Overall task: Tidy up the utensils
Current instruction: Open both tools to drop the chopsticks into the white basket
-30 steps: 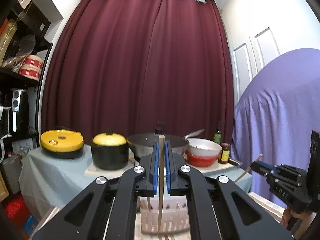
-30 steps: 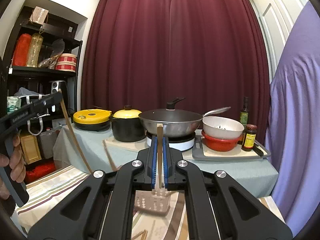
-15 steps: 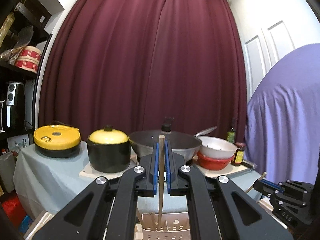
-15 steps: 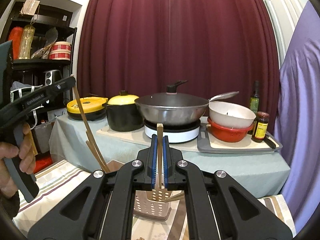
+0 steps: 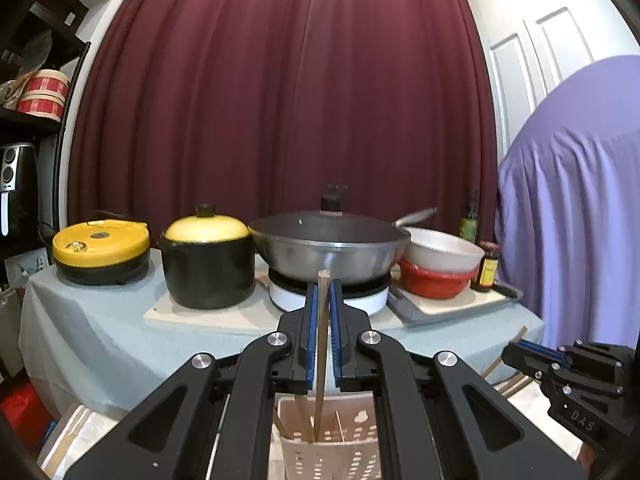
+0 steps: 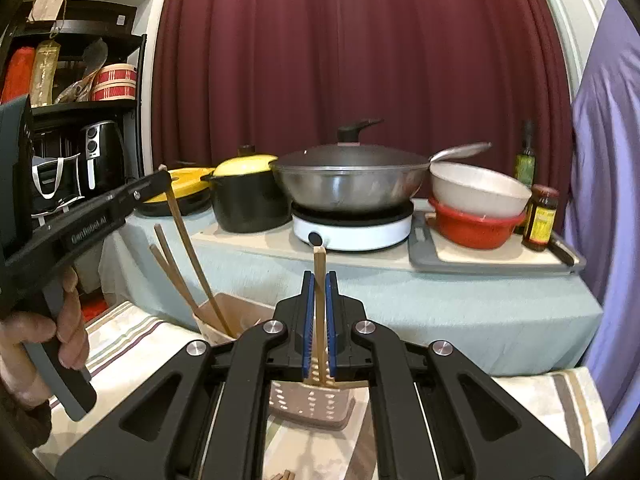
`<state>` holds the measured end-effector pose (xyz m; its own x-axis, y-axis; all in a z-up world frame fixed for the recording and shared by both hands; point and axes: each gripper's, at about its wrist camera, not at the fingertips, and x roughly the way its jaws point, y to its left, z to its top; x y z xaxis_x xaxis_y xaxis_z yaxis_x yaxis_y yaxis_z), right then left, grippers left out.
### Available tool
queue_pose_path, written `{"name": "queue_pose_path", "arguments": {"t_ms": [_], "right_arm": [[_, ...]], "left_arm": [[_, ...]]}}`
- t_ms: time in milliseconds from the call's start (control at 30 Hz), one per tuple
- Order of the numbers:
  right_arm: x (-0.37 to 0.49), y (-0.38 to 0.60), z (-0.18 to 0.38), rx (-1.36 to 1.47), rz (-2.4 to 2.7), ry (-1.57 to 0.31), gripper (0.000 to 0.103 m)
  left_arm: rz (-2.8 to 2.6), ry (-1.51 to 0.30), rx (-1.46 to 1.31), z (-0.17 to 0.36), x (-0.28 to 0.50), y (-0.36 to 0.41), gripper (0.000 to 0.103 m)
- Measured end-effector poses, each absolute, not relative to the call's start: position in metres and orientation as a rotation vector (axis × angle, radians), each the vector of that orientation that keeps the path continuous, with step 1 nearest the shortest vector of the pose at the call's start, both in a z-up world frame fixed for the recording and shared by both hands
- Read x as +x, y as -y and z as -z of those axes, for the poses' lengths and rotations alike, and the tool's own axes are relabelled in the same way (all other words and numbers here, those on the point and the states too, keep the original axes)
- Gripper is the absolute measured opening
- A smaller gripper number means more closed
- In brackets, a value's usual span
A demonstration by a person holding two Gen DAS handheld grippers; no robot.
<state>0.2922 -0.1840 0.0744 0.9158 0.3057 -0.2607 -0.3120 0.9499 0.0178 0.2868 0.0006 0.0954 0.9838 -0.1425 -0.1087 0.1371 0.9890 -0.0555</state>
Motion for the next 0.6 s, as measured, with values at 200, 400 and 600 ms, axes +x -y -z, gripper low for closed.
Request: {"name": "queue_pose_path", "arguments": {"t_ms": [200, 400, 600], "right_arm": [[0.287, 0.182, -0.067, -0.032, -0.297, -0.266, 0.028], [0.264, 0.187, -0.072, -0.035, -0.27, -0.241, 0.044], [0.221, 0.195, -0.067, -0.051, -0.233, -0.221, 0.049]], "left_arm": [[0.152, -0.142, -0.009, -0.084, 0.28, 0.007, 0.03], [0.163, -0.138, -0.018, -0.081, 0.255, 0.004, 0.05], [0.171, -0.162, -0.031, -0.069, 0.221, -0.003, 0.055]]}}
